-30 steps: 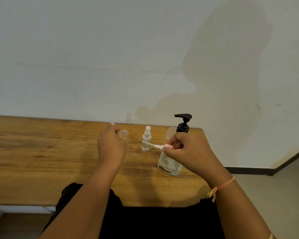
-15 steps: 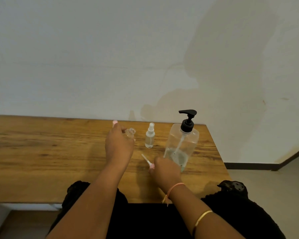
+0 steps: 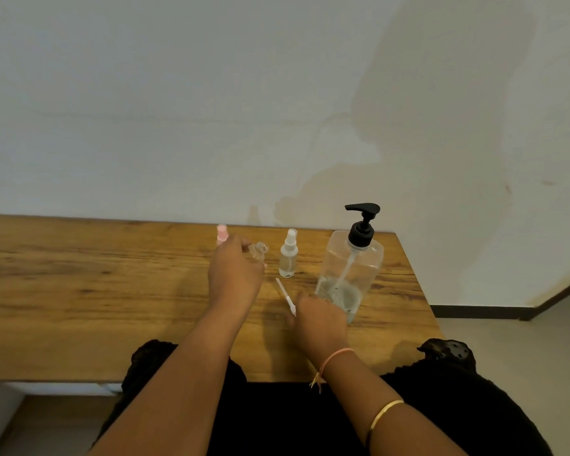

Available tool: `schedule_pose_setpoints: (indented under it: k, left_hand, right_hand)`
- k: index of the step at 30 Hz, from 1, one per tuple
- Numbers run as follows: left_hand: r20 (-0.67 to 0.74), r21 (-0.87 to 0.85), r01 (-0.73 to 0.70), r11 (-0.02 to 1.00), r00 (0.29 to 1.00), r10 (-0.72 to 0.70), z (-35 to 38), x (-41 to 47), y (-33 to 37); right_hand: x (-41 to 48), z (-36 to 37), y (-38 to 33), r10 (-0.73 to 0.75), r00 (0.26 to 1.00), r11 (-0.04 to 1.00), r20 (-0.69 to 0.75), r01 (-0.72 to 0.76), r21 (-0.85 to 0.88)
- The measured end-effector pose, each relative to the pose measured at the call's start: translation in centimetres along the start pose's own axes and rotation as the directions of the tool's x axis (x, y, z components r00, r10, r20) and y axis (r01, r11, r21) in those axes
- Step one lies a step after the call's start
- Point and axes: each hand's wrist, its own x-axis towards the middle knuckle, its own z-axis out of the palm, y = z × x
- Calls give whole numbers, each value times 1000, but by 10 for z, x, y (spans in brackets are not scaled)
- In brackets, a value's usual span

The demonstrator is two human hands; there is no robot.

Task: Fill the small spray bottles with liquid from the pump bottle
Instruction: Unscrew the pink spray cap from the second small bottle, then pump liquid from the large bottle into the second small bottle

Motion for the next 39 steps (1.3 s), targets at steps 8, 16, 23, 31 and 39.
schedule_pose_setpoints:
  k: [8, 16, 23, 31, 39]
  left_hand:
    - [94, -19, -95, 995, 991, 97, 2, -2, 4]
    - [110, -201, -261, 944, 952, 286, 3, -16, 30]
    - [80, -278, -380, 883, 906, 415, 10, -18, 46]
    - [44, -316, -445, 838, 875, 482, 18, -11, 54]
    - [-4, -285, -453, 845, 882, 472, 29, -1, 57]
  right_hand:
    - [-11, -61, -5, -92, 974, 981, -205, 125, 152]
    - [-17, -113, 31, 15, 656, 850, -755, 388, 355]
    - [0, -127, 40, 457, 649, 539, -608, 342, 770]
    - [19, -132, 37, 495, 828, 206, -261, 180, 962]
    - [23, -136, 40, 459, 874, 181, -159, 83, 980]
